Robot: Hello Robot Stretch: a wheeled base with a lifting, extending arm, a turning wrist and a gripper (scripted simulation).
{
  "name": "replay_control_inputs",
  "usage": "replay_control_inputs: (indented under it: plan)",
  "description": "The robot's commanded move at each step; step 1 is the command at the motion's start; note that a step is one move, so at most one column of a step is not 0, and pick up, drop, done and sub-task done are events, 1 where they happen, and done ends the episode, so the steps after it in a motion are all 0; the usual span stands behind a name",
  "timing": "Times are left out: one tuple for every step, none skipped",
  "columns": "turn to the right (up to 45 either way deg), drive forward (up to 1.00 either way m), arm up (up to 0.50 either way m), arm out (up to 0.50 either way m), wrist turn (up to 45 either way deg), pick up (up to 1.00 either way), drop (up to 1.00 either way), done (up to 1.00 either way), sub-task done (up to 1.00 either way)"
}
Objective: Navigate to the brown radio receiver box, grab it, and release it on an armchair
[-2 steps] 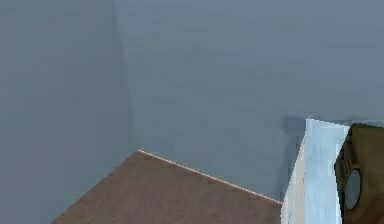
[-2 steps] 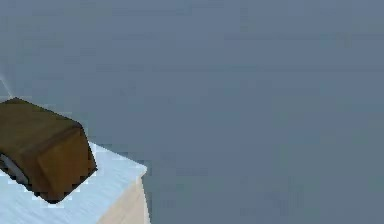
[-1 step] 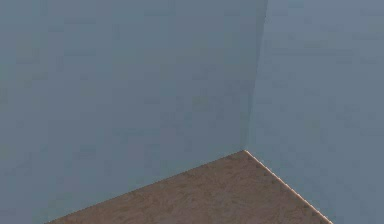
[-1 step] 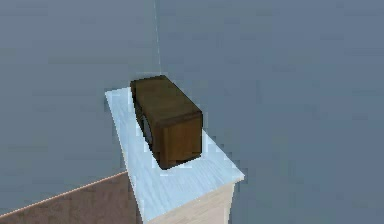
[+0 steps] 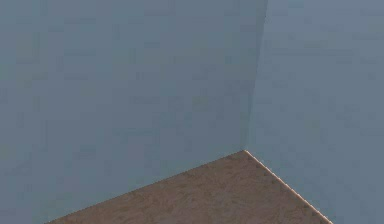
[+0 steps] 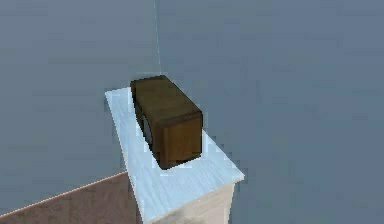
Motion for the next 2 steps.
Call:
replay_control_inputs:
  plan:
    - [0.0, 0.0, 0.38, 0.0, 0.0, 0.0, 0.0, 0.0, 0.0]
    - [0.0, 0.0, 0.0, 0.28, 0.0, 0.0, 0.0, 0.0, 0.0]
